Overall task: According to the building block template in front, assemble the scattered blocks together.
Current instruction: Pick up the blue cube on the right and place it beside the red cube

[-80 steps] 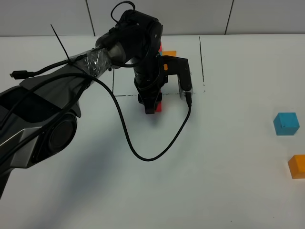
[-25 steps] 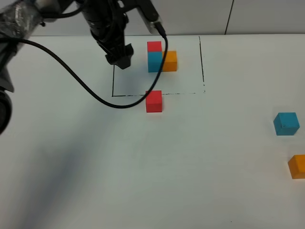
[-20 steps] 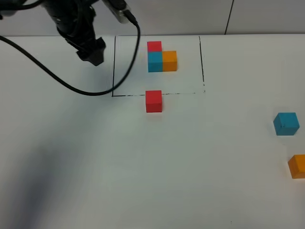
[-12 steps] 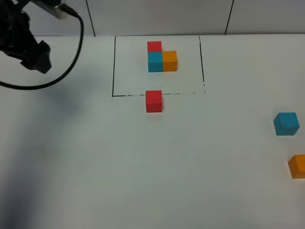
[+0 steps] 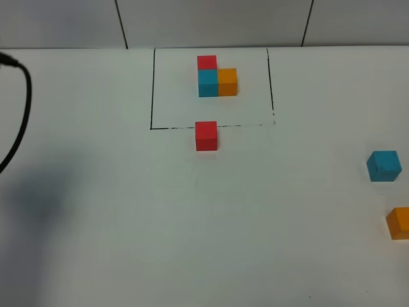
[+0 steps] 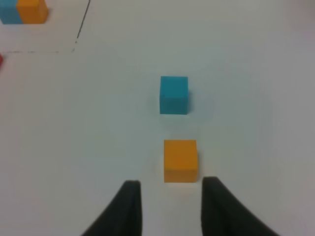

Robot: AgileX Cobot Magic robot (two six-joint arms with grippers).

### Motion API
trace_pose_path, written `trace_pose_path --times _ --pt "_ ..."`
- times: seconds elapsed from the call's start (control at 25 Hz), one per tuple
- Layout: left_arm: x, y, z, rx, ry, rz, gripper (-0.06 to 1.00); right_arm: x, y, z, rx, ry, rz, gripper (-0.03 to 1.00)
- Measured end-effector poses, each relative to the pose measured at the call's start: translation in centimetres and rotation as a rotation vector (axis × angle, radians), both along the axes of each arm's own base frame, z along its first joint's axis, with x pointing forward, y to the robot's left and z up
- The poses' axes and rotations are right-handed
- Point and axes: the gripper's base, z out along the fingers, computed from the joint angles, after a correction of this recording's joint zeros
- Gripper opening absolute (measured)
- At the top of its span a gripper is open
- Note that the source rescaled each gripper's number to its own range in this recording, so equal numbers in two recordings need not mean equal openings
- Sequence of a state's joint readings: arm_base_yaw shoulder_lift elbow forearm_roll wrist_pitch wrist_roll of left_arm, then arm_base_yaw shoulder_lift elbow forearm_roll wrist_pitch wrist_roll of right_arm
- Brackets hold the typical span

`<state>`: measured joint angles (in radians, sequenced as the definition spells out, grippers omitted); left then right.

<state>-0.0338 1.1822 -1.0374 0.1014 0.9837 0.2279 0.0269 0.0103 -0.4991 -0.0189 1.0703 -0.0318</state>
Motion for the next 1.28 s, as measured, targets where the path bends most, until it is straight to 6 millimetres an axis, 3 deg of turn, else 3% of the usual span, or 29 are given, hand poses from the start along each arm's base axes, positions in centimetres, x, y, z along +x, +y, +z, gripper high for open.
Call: trace_pose_path --times 0.16,0.48,0.64,0.92,1.28 --pt "-5.7 0.7 -0.6 0.031 -0.074 0.069 0.81 0.0 0.0 0.0 0.0 0.0 0.0 0.0" --pt "-14.0 -0.3 -1.0 -0.119 -0.286 0.032 0.81 0.0 0.0 0.0 0.0 0.0 0.0 0.0" --pt "-16.5 -0.4 -2.3 -0.155 -0.291 0.023 0.81 0.0 0.0 0.0 0.0 0.0 0.0 0.0" --pt "-19.1 -0.7 -4.9 -0.216 -0.344 0.008 0.8 0.0 0.0 0.0 0.0 0.0 0.0 0.0" --pt "-22.0 -0.8 -5.2 -0.253 -0.511 -0.02 0.78 0.0 0.0 0.0 0.0 0.0 0.0 0.0"
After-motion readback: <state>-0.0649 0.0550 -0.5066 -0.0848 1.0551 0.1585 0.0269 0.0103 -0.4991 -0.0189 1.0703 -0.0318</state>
